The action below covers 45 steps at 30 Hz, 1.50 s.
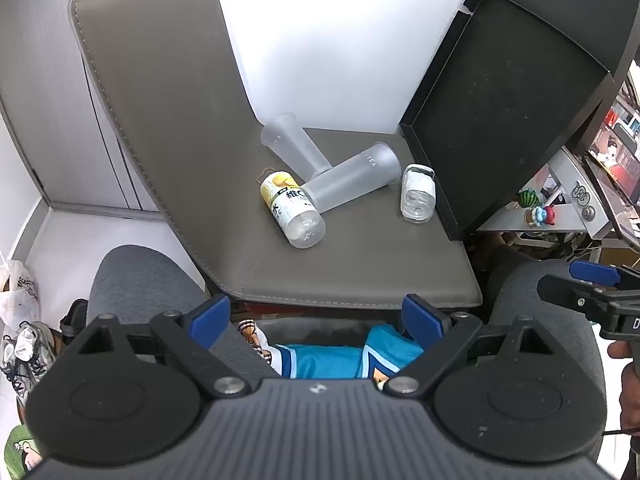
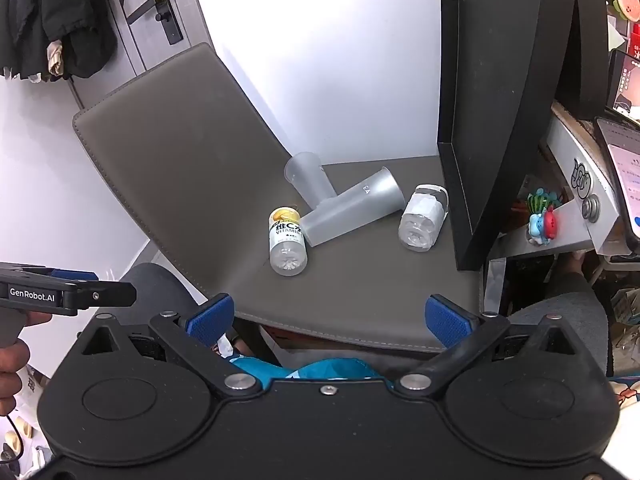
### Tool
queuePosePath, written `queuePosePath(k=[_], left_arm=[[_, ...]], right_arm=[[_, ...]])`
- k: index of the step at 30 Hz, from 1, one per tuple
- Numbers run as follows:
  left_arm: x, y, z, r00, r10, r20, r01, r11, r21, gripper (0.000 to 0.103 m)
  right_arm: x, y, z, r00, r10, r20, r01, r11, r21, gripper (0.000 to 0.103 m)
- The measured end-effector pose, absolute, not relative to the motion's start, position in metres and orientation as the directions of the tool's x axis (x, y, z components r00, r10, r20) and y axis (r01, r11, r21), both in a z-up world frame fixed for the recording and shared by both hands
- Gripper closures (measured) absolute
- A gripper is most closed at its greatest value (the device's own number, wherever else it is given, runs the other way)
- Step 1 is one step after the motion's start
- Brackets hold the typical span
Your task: Flip cup upright
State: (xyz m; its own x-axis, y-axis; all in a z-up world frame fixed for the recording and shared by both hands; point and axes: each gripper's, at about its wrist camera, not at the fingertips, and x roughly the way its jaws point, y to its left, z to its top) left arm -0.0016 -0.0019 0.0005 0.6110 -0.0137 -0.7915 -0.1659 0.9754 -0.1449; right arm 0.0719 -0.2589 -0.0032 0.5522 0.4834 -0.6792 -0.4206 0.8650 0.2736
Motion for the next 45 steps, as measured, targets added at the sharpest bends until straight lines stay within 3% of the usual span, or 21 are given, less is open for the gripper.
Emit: queuePosePath(k=[45], left_arm=[[0.0007,-0.0029,0.0007,0.608,-0.013,-0.793,-0.151,0.98,-0.132,0.011]], right_arm=[[0.0698,-0.2583,0.0007,0.57,0.451,-0.687,-0.399,0.883,0.248,0.0]])
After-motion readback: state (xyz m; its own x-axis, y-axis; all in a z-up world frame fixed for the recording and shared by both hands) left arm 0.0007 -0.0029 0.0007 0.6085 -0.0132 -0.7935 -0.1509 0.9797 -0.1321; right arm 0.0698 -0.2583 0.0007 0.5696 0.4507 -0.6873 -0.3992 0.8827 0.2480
